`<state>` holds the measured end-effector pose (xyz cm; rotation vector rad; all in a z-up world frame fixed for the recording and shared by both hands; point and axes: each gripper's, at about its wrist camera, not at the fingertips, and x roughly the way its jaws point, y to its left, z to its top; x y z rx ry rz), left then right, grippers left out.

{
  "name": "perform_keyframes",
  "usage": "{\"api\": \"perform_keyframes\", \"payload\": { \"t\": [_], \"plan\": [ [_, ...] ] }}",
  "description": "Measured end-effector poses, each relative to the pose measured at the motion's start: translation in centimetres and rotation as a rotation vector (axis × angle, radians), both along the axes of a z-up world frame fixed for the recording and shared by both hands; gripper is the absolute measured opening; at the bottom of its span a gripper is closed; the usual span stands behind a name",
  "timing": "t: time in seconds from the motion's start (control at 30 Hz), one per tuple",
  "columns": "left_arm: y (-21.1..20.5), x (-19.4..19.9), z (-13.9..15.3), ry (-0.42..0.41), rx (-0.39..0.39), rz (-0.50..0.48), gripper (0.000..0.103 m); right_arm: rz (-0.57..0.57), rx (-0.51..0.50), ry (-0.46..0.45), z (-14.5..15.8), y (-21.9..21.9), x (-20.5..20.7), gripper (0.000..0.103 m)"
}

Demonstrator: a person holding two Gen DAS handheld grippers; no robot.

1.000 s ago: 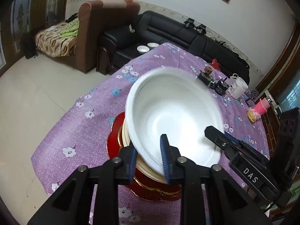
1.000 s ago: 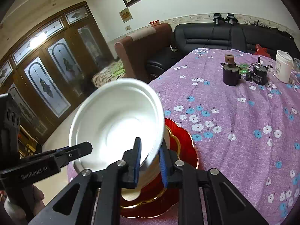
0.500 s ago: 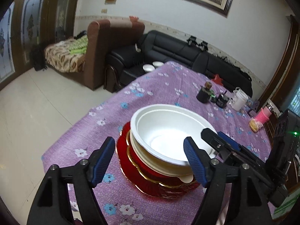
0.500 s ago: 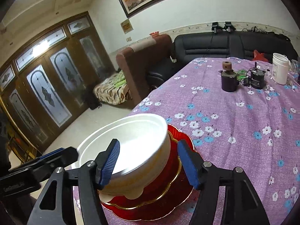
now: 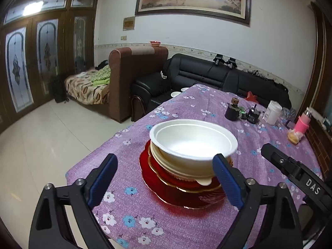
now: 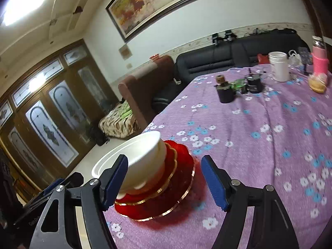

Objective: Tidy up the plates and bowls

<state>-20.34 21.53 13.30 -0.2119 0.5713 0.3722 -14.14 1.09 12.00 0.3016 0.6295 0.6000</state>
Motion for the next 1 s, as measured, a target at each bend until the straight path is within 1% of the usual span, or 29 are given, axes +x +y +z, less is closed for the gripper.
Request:
{"api": "perform_keyframes", "payload": {
  "t": [0.1,0.27,0.4,0.57,1.0],
  "plan": [
    [-1.0,0.0,-0.3,0.011,0.031,0.004,0.099,-0.027,-0.015,-0.008,-0.4,-0.4,-1.0,0.078],
    [-1.7,0.3,-0.7,0.038,0.038,0.003,0.099,-0.043,-0.066,-0.029,-1.3,-0.3,-2.5,0.080],
    [-1.9,0.1,-1.0,0.047,0.039,0.010,0.099,-0.034,-0.076,-0.013,-2.0,-0.3,-2.6,0.081],
    [-2.3,0.1,-1.1,0.052,0.064,0.021,0.099,-0.038,-0.088,-0.016,-2.3,-0.4,-3.0,0.081],
    [-2.3,-0.1,-1.9,0.076,0.060,0.022,0.099,-0.044,-0.130,-0.001,-3.1,0.0,-3.4,0.081]
  ]
}}
